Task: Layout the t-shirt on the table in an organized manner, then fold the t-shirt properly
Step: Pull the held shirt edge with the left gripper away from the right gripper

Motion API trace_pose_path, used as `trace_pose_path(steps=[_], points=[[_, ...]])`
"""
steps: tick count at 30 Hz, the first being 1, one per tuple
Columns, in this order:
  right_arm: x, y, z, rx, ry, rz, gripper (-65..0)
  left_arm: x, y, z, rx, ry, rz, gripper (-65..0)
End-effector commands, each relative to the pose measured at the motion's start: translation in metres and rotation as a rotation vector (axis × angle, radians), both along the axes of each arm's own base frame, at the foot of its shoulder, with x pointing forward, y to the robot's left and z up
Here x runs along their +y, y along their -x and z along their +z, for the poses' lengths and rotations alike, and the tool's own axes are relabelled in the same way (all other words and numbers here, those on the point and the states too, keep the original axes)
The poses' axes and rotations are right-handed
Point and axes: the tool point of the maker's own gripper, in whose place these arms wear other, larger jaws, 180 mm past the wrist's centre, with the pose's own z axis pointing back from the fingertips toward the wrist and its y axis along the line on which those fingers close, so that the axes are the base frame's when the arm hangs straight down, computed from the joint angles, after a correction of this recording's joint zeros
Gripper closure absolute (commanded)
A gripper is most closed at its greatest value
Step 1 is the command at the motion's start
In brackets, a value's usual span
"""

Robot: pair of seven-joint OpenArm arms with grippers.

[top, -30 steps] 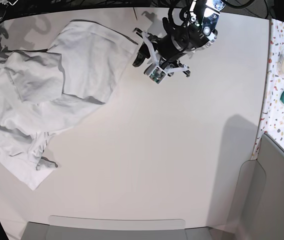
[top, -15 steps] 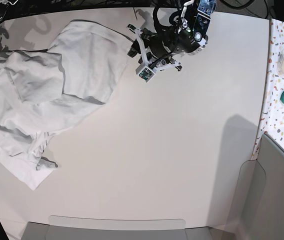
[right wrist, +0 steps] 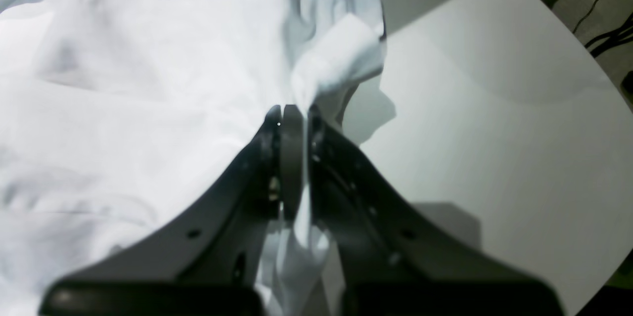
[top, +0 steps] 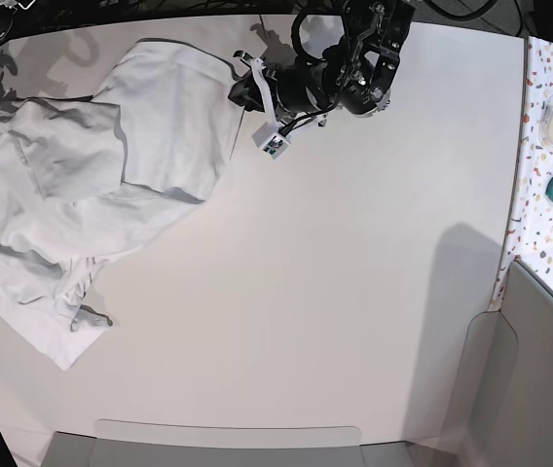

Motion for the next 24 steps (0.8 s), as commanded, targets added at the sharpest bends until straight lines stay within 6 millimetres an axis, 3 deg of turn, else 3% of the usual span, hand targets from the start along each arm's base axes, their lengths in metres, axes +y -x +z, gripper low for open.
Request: trace_pose_path(steps=[1, 6, 11, 15, 20, 23, 24], points=[[-0.007, -0.006, 0.017, -0.038, 0.042, 0.011, 0.0, 0.019, -0.026, 0.007, -0.063, -0.056, 0.023, 0.0], [-0.007, 0.001, 0.013, -0.021, 0.042, 0.013, 0.0, 0.093, -0.128, 0.058, -0.276, -0.115, 0.223, 0.0], [-0.01, 0.008, 0.011, -0.001, 0.046, 0.009, 0.0, 0.143, -0.193, 0.126, -0.456, -0.096, 0.394, 0.0], [-0.011, 0.008, 0.011, 0.0, 0.05, 0.01, 0.0, 0.16, -0.211, 0.183, -0.611, -0.074, 0.454, 0.0], [-0.011, 0.008, 0.011, 0.004, 0.052, 0.011, 0.0, 0.174, -0.204, 0.267, -0.882, -0.029, 0.521, 0.0], [-0.011, 0.01, 0.002, 0.016, 0.028, 0.002, 0.0, 0.185, -0.203, 0.288, -0.97, 0.014, 0.573, 0.0], [-0.012, 0.012, -0.004, 0.027, 0.013, -0.005, 0.0, 0.191, -0.202, 0.287, -0.976, 0.019, 0.597, 0.0]])
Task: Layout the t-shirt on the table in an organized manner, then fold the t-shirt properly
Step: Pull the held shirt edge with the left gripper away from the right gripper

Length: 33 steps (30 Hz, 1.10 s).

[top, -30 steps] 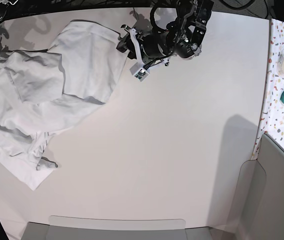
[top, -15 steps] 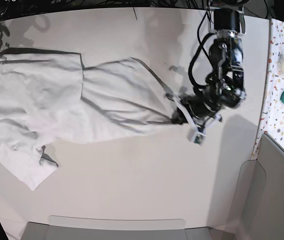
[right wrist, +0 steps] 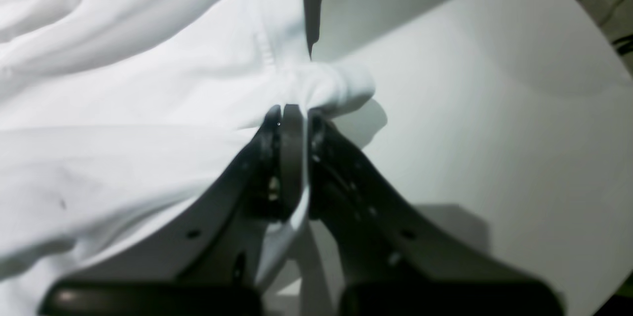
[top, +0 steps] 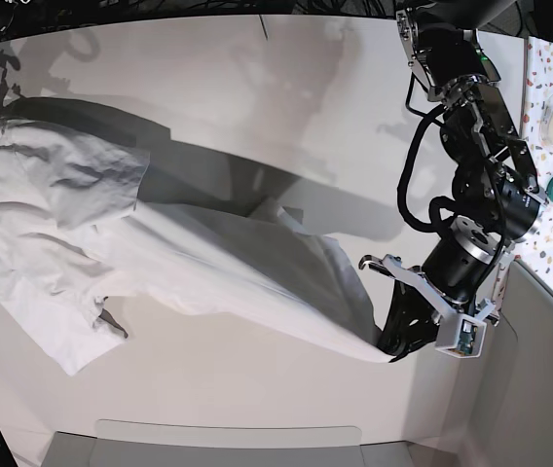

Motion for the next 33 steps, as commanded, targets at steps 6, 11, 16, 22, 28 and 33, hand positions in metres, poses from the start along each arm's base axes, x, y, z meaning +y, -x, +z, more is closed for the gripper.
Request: trace_pose_path(steps=[6, 11, 16, 22, 28, 33], points=[[-0.022, 0.015, -0.013, 0.057, 0.003, -0.055, 0.0, 0.024, 0.042, -0.099, 0.244, 0.025, 0.079, 0.0], [-0.022, 0.016, -0.015, 0.062, -0.002, -0.057, 0.0, 0.033, 0.132, -0.219, 0.704, -0.197, -0.017, 0.0], [-0.022, 0.011, -0.013, 0.05, -0.001, -0.055, 0.0, 0.033, 0.166, -0.244, 0.822, -0.34, -0.114, 0.0], [-0.011, 0.001, -0.016, 0.082, -0.064, -0.039, 0.0, 0.045, 0.161, -0.239, 0.809, -0.351, -0.082, -0.6], [-0.008, 0.0, -0.017, 0.101, -0.088, -0.033, -6.7, 0.068, 0.148, -0.211, 0.732, -0.343, 0.012, -18.5], [-0.009, -0.008, 0.007, 0.065, -0.025, -0.009, -26.3, 0.094, 0.143, -0.198, 0.705, -0.339, 0.096, -21.5]])
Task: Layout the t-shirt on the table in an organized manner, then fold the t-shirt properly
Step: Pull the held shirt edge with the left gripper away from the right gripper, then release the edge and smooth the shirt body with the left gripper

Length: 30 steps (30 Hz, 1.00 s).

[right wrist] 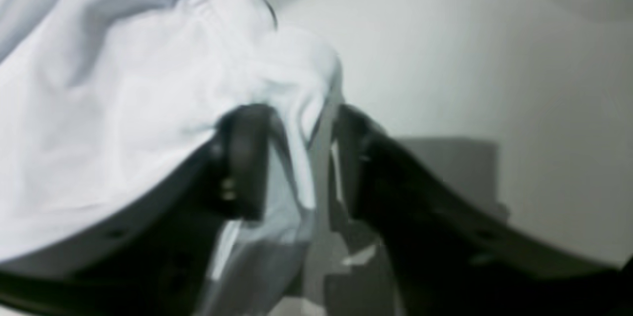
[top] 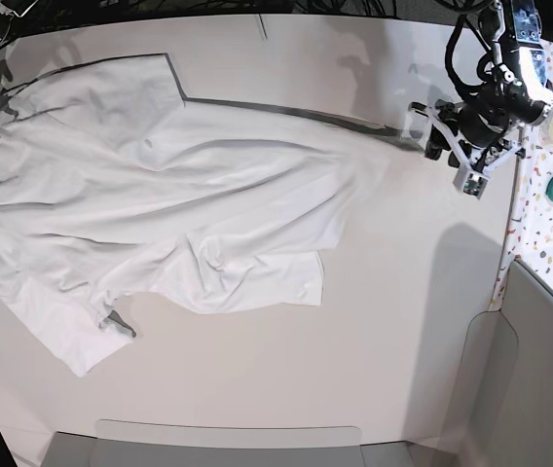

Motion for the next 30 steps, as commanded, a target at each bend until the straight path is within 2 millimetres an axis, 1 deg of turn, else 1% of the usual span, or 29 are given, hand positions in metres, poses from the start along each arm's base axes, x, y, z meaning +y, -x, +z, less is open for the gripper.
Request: trace_pose_path(steps=[1, 2, 4, 6, 7, 9, 10, 11, 13, 14, 15, 16, 17, 18, 19, 21, 22, 24, 25, 26, 28, 30], points=[[-0.009, -0.011, 0.026, -0.058, 0.063, 0.015, -29.2, 0.007, -0.005, 0.01, -0.037, -0.012, 0.008, -21.5], [-0.01, -0.013, 0.032, -0.071, 0.079, 0.017, -32.3, 0.011, -0.006, 0.012, -0.043, -0.017, 0.022, -21.5], [-0.014, -0.015, 0.046, -0.097, 0.11, 0.016, -35.5, 0.023, -0.006, 0.016, -0.055, -0.028, 0.055, -21.5], [-0.023, -0.012, 0.064, -0.135, 0.146, -0.015, -36.1, 0.034, -0.007, 0.021, -0.068, -0.039, 0.087, -21.5], [-0.03, -0.01, 0.076, -0.154, 0.174, -0.029, -36.1, 0.04, -0.007, 0.024, -0.077, -0.043, 0.105, -21.5], [-0.035, -0.011, 0.094, -0.194, 0.212, -0.043, -36.1, 0.049, -0.014, 0.033, -0.111, -0.048, 0.127, -21.4], [-0.035, -0.018, 0.105, -0.229, 0.224, -0.047, -36.1, 0.047, -0.019, 0.038, -0.136, -0.032, 0.124, -21.4], [-0.037, -0.024, 0.115, -0.26, 0.234, -0.052, -36.0, 0.04, -0.026, 0.044, -0.159, 0.0, 0.111, -21.3], [-0.036, -0.038, 0.126, -0.31, 0.232, -0.053, -35.6, 0.021, -0.049, 0.064, -0.235, 0.085, 0.067, -19.1], [-0.036, -0.045, 0.132, -0.336, 0.227, -0.057, -34.1, 0.009, -0.063, 0.078, -0.281, 0.132, 0.039, -16.7], [-0.033, -0.056, 0.137, -0.365, 0.216, -0.055, -29.8, -0.007, -0.078, 0.089, -0.313, 0.188, 0.004, -13.6], [-0.028, -0.07, 0.141, -0.39, 0.203, -0.041, -24.0, -0.018, -0.09, 0.097, -0.337, 0.227, -0.021, -10.7], [-0.02, -0.087, 0.142, -0.409, 0.182, -0.015, -14.7, -0.031, -0.107, 0.108, -0.365, 0.268, -0.047, -7.9], [-0.013, -0.102, 0.144, -0.422, 0.167, 0.008, -6.5, -0.043, -0.12, 0.11, -0.368, 0.301, -0.068, -5.9], [-0.008, -0.114, 0.143, -0.426, 0.151, 0.03, 0.0, -0.056, -0.133, 0.111, -0.362, 0.329, -0.093, -5.0], [0.006, -0.14, 0.137, -0.425, 0.106, 0.078, 0.0, -0.081, -0.16, 0.099, -0.286, 0.375, -0.138, -5.0], [0.007, -0.149, 0.135, -0.415, 0.098, 0.087, 0.0, -0.09, -0.171, 0.089, -0.24, 0.396, -0.145, -5.0], [0.008, -0.164, 0.124, -0.375, 0.079, 0.09, -0.9, -0.116, -0.19, 0.06, -0.123, 0.46, -0.152, -5.0], [0.005, -0.167, 0.118, -0.353, 0.075, 0.078, -0.7, -0.123, -0.196, 0.046, -0.074, 0.489, -0.138, -5.0], [0.003, -0.169, 0.112, -0.334, 0.079, 0.069, 0.0, -0.127, -0.202, 0.035, -0.041, 0.515, -0.115, -5.3], [-0.004, -0.169, 0.106, -0.311, 0.114, 0.053, 0.0, -0.126, -0.213, 0.013, 0.014, 0.563, -0.054, -8.8], [-0.011, -0.167, 0.104, -0.297, 0.153, 0.043, 0.0, -0.12, -0.222, -0.002, 0.033, 0.596, 0.006, -16.3]])
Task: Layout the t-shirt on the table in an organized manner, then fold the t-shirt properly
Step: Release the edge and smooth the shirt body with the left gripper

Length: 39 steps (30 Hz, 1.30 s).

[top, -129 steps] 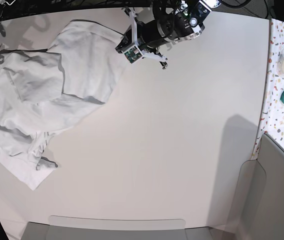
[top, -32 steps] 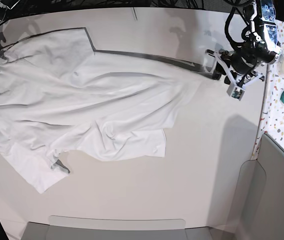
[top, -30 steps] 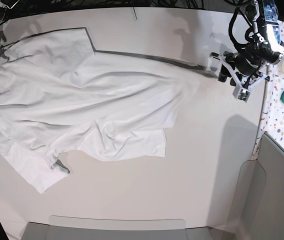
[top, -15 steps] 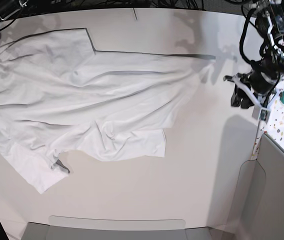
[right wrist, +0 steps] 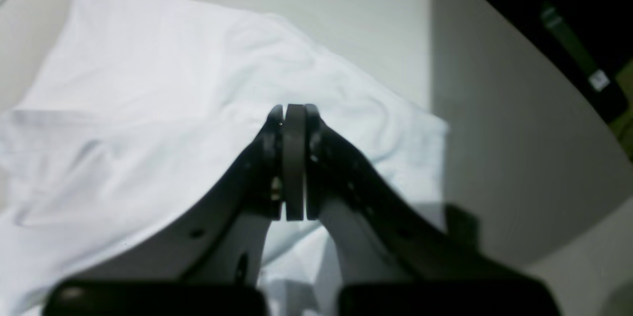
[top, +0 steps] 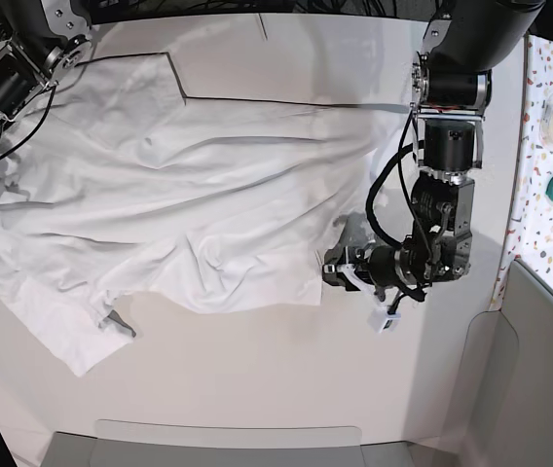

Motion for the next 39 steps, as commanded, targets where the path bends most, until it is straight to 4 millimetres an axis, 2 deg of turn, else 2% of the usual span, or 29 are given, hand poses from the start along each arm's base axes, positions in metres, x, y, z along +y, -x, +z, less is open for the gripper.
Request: trace_pose_path(steps=[1, 3, 7, 9, 13, 14, 20, 23, 25, 27, 31, 32, 35, 39], points=[[-0.014, -0.005, 0.027, -0.06, 0.062, -0.012, 0.0, 0.012, -0.025, 0.023, -0.069, 0.018, 0.049, -20.6], [-0.016, 0.002, 0.019, -0.033, 0.077, -0.016, 0.0, 0.021, -0.033, 0.019, -0.061, 0.046, 0.104, -26.1], [-0.016, 0.013, 0.006, -0.005, 0.085, -0.013, 0.0, 0.034, -0.05, 0.022, -0.055, 0.115, 0.198, -25.7], [-0.014, 0.018, -0.002, 0.016, 0.082, -0.008, 0.0, 0.033, -0.056, 0.024, -0.059, 0.132, 0.217, -25.7], [-0.006, 0.03, -0.022, 0.053, 0.06, -0.004, 0.0, 0.017, -0.056, 0.018, -0.036, 0.161, 0.211, -25.7], [-0.006, 0.034, -0.026, 0.063, 0.06, -0.003, 0.0, 0.007, -0.055, 0.018, -0.03, 0.175, 0.202, -25.7], [0.002, 0.044, -0.04, 0.059, 0.004, 0.009, 0.0, -0.029, -0.054, 0.018, -0.033, 0.221, 0.172, -25.7], [0.003, 0.05, -0.045, 0.068, -0.006, 0.011, 0.0, -0.04, -0.054, 0.015, -0.036, 0.242, 0.184, -25.7], [0.005, 0.055, -0.05, 0.081, -0.009, 0.012, 0.0, -0.039, -0.055, 0.008, -0.033, 0.252, 0.216, -25.5], [0.007, 0.063, -0.059, 0.107, -0.012, 0.017, 0.0, -0.039, -0.061, 0.011, -0.068, 0.266, 0.248, -22.2], [0.024, 0.088, -0.091, 0.179, -0.053, 0.026, 0.0, -0.028, -0.074, 0.021, -0.147, 0.278, 0.317, -2.3], [0.027, 0.094, -0.098, 0.197, -0.061, 0.028, 0.0, -0.025, -0.076, 0.023, -0.164, 0.279, 0.331, 0.0], [0.038, 0.11, -0.116, 0.263, -0.063, 0.062, 0.0, -0.016, -0.085, 0.033, -0.224, 0.29, 0.38, -0.2], [0.046, 0.131, -0.133, 0.336, -0.061, 0.094, 0.0, 0.015, -0.098, 0.048, -0.302, 0.352, 0.521, 0.0]])
